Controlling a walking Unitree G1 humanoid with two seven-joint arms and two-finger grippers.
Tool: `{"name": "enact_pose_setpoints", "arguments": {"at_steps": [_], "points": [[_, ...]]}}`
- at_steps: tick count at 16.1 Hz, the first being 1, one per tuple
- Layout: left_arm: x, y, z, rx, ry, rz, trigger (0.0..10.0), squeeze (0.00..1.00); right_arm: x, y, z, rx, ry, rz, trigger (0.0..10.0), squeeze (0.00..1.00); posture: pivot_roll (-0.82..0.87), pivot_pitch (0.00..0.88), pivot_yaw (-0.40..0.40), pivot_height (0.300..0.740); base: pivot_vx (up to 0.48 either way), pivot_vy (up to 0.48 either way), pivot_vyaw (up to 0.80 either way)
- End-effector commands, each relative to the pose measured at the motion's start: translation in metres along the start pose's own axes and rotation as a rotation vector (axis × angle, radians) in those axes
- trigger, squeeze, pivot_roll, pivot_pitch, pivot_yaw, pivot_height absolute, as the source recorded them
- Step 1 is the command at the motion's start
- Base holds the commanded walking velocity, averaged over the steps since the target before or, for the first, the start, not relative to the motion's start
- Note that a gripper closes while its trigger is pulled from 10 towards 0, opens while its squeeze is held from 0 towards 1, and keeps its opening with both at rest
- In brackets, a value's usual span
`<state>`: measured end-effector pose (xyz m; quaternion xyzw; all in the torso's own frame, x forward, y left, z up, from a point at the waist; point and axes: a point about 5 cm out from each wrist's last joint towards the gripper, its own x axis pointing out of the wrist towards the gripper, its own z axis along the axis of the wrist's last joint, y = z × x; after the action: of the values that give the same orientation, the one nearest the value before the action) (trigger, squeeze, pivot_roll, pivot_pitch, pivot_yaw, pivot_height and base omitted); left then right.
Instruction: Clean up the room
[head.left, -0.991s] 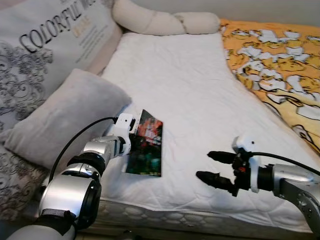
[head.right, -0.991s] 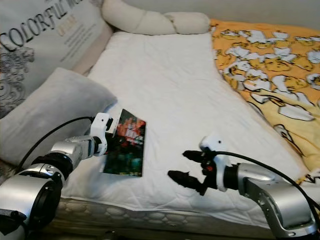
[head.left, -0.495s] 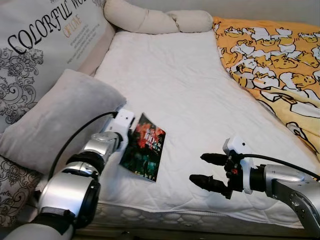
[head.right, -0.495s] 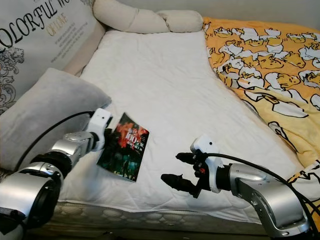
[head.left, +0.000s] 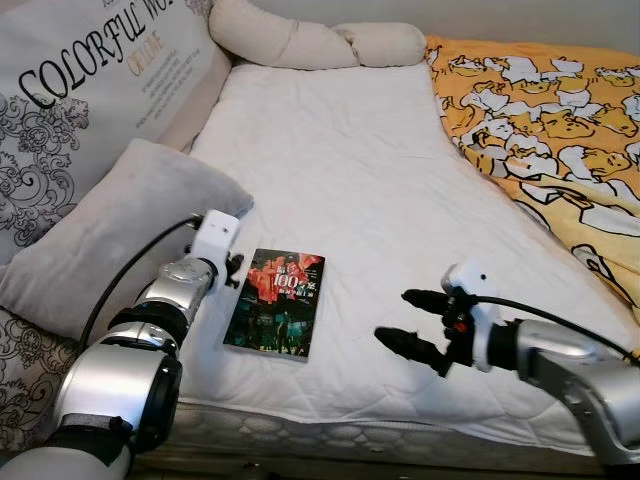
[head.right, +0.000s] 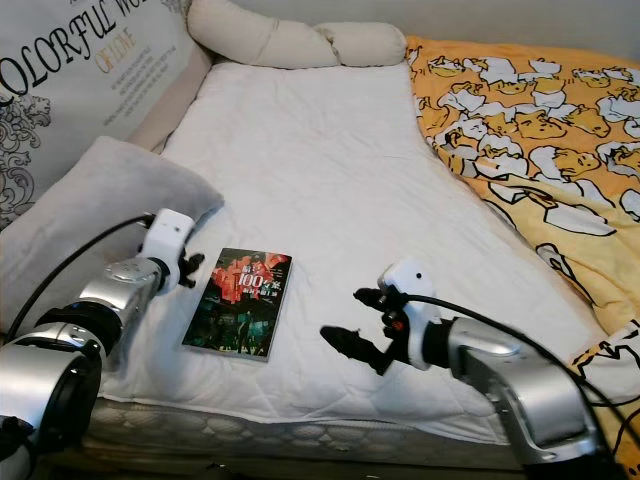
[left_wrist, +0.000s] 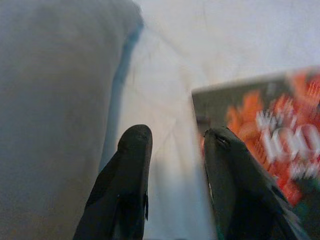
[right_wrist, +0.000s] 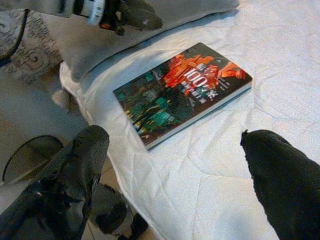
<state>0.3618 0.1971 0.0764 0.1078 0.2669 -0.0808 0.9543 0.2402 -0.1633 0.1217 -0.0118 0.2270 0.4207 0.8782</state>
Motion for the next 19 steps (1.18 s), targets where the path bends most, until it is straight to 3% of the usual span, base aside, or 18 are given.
{"name": "enact_pose_setpoints", "arguments": {"at_steps": [1, 2, 4, 6, 7, 9, 10, 14, 19], "points": [[-0.001, 0.002, 0.007, -0.068, -0.057, -0.012, 10.0, 0.00, -0.001, -0.008, 0.001, -0.020, -0.018, -0.074, 10.0, 0.00, -0.16, 0.000, 0.044, 0.740, 0.000, 0.000, 0.00], [-0.001, -0.001, 0.015, -0.157, -0.125, -0.070, 10.0, 0.00, 0.005, -0.013, 0.000, -0.001, -0.046, -0.151, 10.0, 0.00, -0.12, 0.000, 0.051, 0.740, 0.000, 0.000, 0.00], [-0.001, -0.007, 0.022, -0.209, -0.193, -0.126, 10.0, 0.00, 0.013, -0.019, 0.000, 0.033, -0.093, -0.237, 10.0, 0.00, -0.10, 0.000, 0.054, 0.740, 0.000, 0.000, 0.00], [-0.004, -0.019, 0.024, -0.198, -0.271, -0.181, 10.0, 0.00, 0.021, -0.021, 0.001, 0.045, -0.141, -0.299, 10.0, 0.00, -0.06, 0.000, 0.053, 0.740, 0.000, 0.000, 0.00], [-0.013, -0.029, 0.023, -0.181, -0.350, -0.217, 10.0, 0.00, 0.026, -0.024, 0.001, 0.056, -0.167, -0.352, 10.0, 0.00, -0.04, 0.000, 0.051, 0.740, 0.000, 0.000, 0.00], [-0.034, -0.035, 0.016, -0.136, -0.419, -0.179, 10.0, 0.00, 0.030, -0.023, -0.006, 0.079, -0.173, -0.395, 10.0, 0.00, -0.01, 0.000, 0.035, 0.740, 0.000, 0.000, 0.00], [-0.042, -0.037, 0.011, -0.109, -0.433, -0.164, 10.0, 0.00, 0.030, -0.022, -0.009, 0.100, -0.180, -0.415, 10.0, 0.00, 0.00, 0.000, 0.031, 0.740, 0.000, -0.319, 0.00], [-0.070, -0.037, -0.003, -0.141, -0.436, -0.104, 10.0, 0.00, 0.031, -0.024, -0.022, 0.121, -0.174, -0.520, 10.0, 0.00, 0.02, 0.000, 0.023, 0.740, 0.000, -0.458, 0.00], [-0.085, -0.033, -0.027, -0.143, -0.362, -0.025, 10.0, 0.00, 0.031, -0.024, -0.038, 0.181, -0.153, -0.606, 10.0, 0.00, 0.03, 0.000, 0.006, 0.740, 0.000, -0.480, 0.00]]}}
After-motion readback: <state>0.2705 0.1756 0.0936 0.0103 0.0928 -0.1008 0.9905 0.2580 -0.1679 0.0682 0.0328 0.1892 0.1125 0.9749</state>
